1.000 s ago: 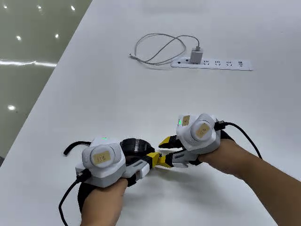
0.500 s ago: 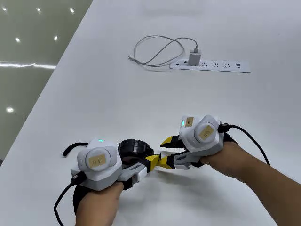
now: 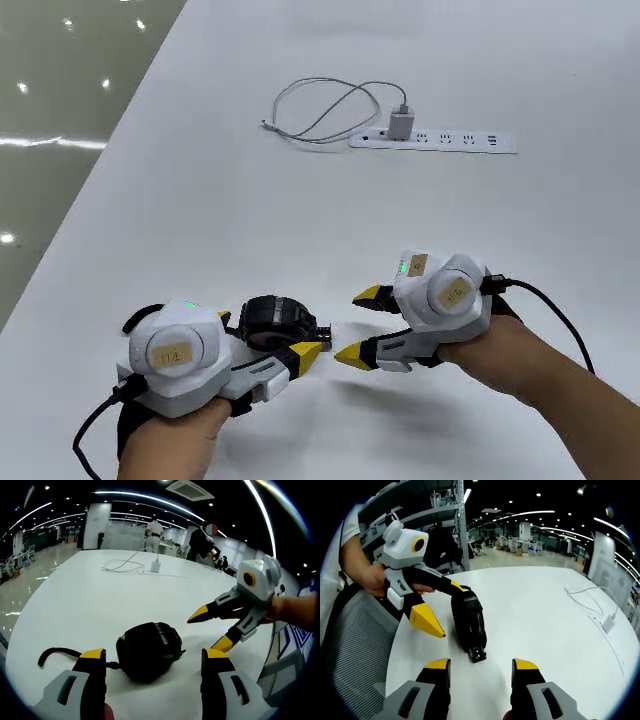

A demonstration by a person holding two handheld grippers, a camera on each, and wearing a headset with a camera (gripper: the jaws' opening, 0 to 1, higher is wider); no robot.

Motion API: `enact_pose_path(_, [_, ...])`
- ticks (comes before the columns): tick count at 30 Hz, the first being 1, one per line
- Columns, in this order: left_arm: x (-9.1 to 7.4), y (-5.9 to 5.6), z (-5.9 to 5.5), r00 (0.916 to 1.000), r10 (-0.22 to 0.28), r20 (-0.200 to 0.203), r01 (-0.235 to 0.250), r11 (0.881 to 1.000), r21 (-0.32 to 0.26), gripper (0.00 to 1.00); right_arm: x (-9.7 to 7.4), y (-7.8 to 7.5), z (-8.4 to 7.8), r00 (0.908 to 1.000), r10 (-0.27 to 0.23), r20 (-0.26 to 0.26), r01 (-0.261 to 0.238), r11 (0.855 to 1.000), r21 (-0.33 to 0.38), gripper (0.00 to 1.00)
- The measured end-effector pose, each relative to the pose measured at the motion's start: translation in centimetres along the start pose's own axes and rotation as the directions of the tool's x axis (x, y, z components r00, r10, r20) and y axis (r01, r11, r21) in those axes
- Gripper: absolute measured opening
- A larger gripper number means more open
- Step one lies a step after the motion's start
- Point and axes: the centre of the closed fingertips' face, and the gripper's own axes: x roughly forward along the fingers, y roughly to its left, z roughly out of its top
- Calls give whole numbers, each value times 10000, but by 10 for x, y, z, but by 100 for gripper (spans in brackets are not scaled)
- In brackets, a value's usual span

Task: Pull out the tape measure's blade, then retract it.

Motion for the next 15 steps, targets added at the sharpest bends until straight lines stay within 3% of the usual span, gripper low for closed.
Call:
enact_pose_path(7, [-10,-1,1,9995,-320,20,319,9981,519,76,-15,-5,0,9990,-429,99,426,9986,310,52])
enact_pose_path(12, [-16,0,-5,9988,-389,-306,413,9956,846,75,-25,-5,0,9976,-652,216,640,9966,521,56])
enact_pose_path(15, [-18,0,-5,9984,-486,-282,510,9944,926,75,-31,-4,0,9974,-681,230,667,9961,577,57])
